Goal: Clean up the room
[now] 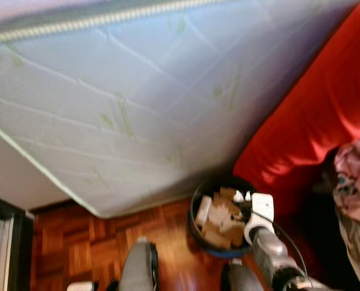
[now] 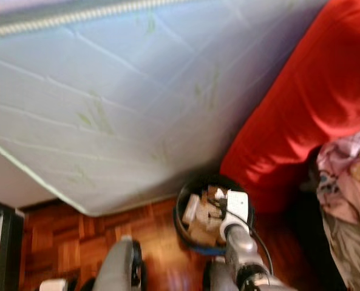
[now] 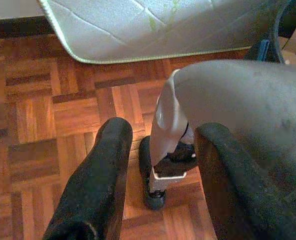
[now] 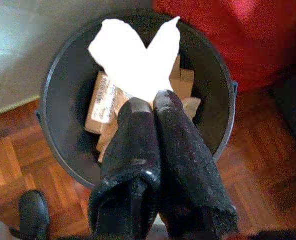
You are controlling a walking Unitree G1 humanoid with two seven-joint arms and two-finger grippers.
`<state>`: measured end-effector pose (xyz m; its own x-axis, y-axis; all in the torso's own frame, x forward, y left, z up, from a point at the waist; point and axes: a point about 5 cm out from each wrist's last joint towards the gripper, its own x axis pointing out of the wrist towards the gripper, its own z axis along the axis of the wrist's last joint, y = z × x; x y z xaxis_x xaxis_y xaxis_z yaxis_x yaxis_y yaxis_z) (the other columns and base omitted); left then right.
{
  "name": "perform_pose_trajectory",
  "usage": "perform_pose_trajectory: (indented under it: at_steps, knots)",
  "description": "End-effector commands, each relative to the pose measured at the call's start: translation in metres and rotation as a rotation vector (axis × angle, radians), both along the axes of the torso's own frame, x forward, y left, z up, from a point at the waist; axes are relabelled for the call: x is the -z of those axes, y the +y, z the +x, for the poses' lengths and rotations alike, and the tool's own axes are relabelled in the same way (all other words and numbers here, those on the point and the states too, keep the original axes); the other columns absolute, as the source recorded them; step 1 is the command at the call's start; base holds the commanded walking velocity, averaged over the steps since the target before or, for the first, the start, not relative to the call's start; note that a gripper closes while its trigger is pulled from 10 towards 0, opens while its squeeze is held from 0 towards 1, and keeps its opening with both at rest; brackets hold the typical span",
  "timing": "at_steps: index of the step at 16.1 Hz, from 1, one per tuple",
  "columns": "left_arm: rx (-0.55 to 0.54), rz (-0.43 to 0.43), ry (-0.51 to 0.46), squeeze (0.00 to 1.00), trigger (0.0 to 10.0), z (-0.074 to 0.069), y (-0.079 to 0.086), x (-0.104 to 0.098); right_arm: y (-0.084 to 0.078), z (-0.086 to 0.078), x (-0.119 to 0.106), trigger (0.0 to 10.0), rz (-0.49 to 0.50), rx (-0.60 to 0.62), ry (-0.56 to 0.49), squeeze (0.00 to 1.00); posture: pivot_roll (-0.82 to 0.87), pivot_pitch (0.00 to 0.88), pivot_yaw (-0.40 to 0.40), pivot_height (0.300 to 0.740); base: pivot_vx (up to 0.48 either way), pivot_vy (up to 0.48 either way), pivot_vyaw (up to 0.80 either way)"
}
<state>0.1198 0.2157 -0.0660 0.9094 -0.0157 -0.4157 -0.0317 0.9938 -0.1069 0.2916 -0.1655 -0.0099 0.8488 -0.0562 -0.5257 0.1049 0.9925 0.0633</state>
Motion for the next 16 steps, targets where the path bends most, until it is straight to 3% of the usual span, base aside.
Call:
perform_pose_trajectory:
  at_steps: [1, 4, 5, 6, 7, 8, 9, 12, 14, 16]
  knots:
    - [0.024, -0.041, 0.030, 0.00, 10.0, -0.022, -0.010, 0.006, -0.006, -0.003, 0.003, 10.0, 0.000, 0.023, 0.022, 0.00, 0.21, 0.362, 0.005, 0.640, 0.000, 0.000, 0.00]
    - [0.021, -0.050, 0.003, 0.00, 10.0, -0.039, -0.013, 0.005, -0.010, -0.001, 0.001, 10.0, -0.009, 0.014, 0.021, 0.00, 0.22, 0.400, 0.007, 0.640, 0.000, 0.000, 0.00]
    - [0.021, -0.052, -0.002, 0.00, 10.0, -0.043, -0.014, 0.004, -0.010, -0.001, 0.001, 10.0, -0.013, 0.008, 0.019, 0.12, 0.22, 0.408, 0.008, 0.640, 0.000, 0.000, 0.00]
    - [0.038, -0.028, -0.119, 0.00, 10.0, -0.024, -0.017, -0.009, -0.010, -0.001, 0.000, 10.0, -0.015, 0.007, 0.020, 0.83, 0.23, 0.413, 0.007, 0.640, 0.000, 0.000, 0.00]
    - [0.056, -0.013, -0.258, 0.00, 10.0, 0.028, -0.021, -0.046, -0.010, -0.001, 0.000, 10.0, -0.017, 0.003, 0.023, 0.92, 0.23, 0.417, 0.007, 0.640, 0.000, 0.000, 0.00]
    - [0.076, -0.010, -0.411, 0.00, 10.0, 0.067, -0.038, -0.117, -0.009, -0.001, 0.001, 10.0, -0.017, -0.008, 0.028, 0.91, 0.23, 0.423, 0.007, 0.640, 0.000, 0.000, 0.00]
    - [0.079, -0.011, -0.439, 0.00, 10.0, 0.069, -0.043, -0.134, -0.008, -0.002, 0.002, 10.0, -0.016, -0.017, 0.031, 0.92, 0.23, 0.428, 0.006, 0.640, 0.000, 0.000, 0.00]
    - [0.077, -0.013, -0.411, 0.00, 10.0, 0.063, -0.046, -0.133, -0.008, -0.003, 0.003, 10.0, -0.013, -0.038, 0.029, 0.91, 0.23, 0.436, 0.004, 0.640, 0.000, 0.000, 0.00]
    - [0.064, -0.020, -0.317, 0.00, 10.0, 0.060, -0.048, -0.145, -0.007, -0.003, 0.003, 10.0, -0.015, -0.045, 0.033, 0.91, 0.23, 0.434, 0.001, 0.640, 0.000, 0.000, 0.00]
    - [0.065, -0.001, -0.318, 0.00, 10.0, 0.064, -0.046, -0.152, -0.009, -0.001, 0.001, 10.0, -0.016, -0.038, 0.024, 0.91, 0.23, 0.430, -0.001, 0.640, 0.000, 0.000, 0.00]
